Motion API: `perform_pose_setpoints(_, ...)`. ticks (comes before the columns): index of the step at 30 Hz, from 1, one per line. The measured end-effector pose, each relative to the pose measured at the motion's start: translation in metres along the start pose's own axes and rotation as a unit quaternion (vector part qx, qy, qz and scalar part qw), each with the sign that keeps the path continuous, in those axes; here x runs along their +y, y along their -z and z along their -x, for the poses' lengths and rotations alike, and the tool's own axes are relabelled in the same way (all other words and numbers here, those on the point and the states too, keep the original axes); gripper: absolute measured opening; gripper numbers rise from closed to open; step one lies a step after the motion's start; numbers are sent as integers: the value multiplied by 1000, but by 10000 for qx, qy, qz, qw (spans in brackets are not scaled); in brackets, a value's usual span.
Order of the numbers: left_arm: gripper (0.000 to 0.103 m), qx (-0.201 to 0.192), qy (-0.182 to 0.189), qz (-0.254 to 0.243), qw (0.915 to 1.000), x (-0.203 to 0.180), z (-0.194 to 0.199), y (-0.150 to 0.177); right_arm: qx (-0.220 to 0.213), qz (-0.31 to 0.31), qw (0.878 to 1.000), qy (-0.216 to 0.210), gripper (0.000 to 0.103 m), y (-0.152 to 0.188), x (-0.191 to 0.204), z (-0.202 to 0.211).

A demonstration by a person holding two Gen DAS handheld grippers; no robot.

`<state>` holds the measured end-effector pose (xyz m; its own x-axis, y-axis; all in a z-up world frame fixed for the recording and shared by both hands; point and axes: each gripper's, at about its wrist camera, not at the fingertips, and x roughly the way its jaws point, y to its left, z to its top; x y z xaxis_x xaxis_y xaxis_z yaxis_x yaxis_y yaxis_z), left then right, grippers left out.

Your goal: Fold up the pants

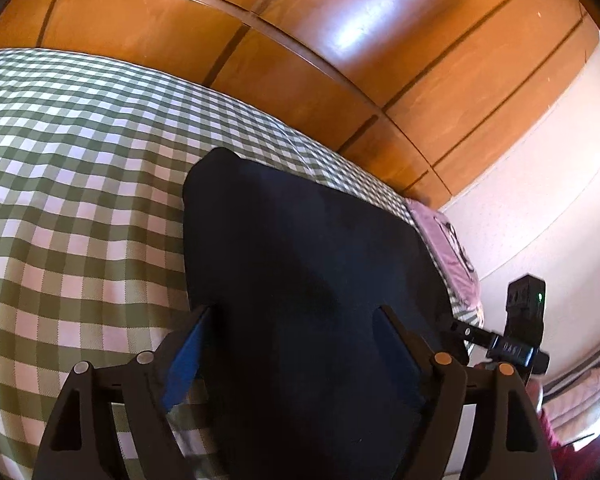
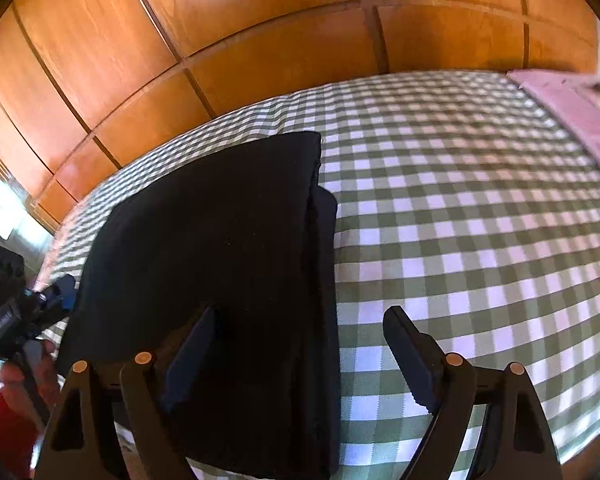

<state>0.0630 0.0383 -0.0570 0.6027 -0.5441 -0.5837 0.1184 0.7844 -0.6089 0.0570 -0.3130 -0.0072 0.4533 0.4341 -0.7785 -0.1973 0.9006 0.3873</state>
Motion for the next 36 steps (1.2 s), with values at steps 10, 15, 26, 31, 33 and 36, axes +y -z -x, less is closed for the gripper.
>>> perform_pose_setpoints(10,83,552,498,423,9963,21,-6,27,273,-641,9932,-931,87,10,-29,-8)
perform_pose_setpoints(15,85,676,544,354,9956,16,-16,25,385,-420,9905,-1254,85,11,-23,-16)
perform_pose_setpoints(26,61,591,-138,-127,9981,-15,-16,34,59,-416,9868,-1565,64,16,-1,-29)
perform_pose_setpoints(31,51,408,-492,-730,9953,-42,-7,28,-137,-311,9867,-1591,54,9,6,-20)
perform_pose_setpoints(33,49,308,-562,-857,9943,-48,-7,21,-252,-283,9864,-1597,50,5,7,-16)
perform_pose_setpoints(36,48,97,-614,-1070,9923,-55,-4,8,-463,-140,9866,-1555,49,-6,16,-12)
